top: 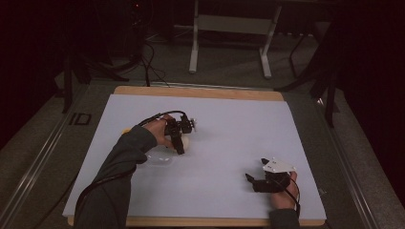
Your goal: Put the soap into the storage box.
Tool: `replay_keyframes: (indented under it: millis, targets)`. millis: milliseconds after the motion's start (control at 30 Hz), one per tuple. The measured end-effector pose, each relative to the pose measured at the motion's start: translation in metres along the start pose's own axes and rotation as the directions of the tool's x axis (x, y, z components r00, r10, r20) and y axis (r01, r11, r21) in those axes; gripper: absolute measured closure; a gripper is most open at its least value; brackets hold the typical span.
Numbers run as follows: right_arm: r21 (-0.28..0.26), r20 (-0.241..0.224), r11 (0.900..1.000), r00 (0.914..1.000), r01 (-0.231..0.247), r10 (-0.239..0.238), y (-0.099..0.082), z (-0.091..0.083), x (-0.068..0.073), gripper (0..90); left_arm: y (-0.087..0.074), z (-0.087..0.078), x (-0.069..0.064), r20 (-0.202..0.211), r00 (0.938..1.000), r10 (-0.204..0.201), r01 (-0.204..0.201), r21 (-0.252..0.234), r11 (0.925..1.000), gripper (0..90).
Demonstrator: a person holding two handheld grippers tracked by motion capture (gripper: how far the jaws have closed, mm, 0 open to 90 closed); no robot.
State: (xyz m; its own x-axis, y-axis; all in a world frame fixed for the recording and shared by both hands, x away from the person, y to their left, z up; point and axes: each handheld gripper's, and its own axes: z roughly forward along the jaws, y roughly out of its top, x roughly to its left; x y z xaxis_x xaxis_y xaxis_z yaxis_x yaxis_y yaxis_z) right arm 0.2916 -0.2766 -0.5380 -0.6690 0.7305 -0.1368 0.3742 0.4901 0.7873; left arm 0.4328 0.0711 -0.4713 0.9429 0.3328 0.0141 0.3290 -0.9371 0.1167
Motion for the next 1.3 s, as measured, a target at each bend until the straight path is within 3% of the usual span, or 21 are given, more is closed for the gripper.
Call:
replay_keyframes:
  millis: [367,933,1300]
  targets:
    - [-0.001,0.000,1.0000,1.0000,-0.003,0.003,0.000,0.000,0.000,14.0,-0.009,-0.017,0.004,-0.014,0.9998,-0.010,0.010,-0.011,0.9999,24.4]
    - [-0.002,0.003,1.0000,1.0000,-0.001,0.001,0.000,0.000,0.000,14.0,-0.031,-0.041,0.007,-0.030,0.9986,-0.044,0.042,-0.072,0.9965,24.4]
    - [0.001,0.007,1.0000,1.0000,0.002,-0.002,0.000,0.000,0.001,14.0,-0.054,-0.044,0.011,-0.033,0.9959,-0.084,0.082,-0.070,0.9941,24.4]
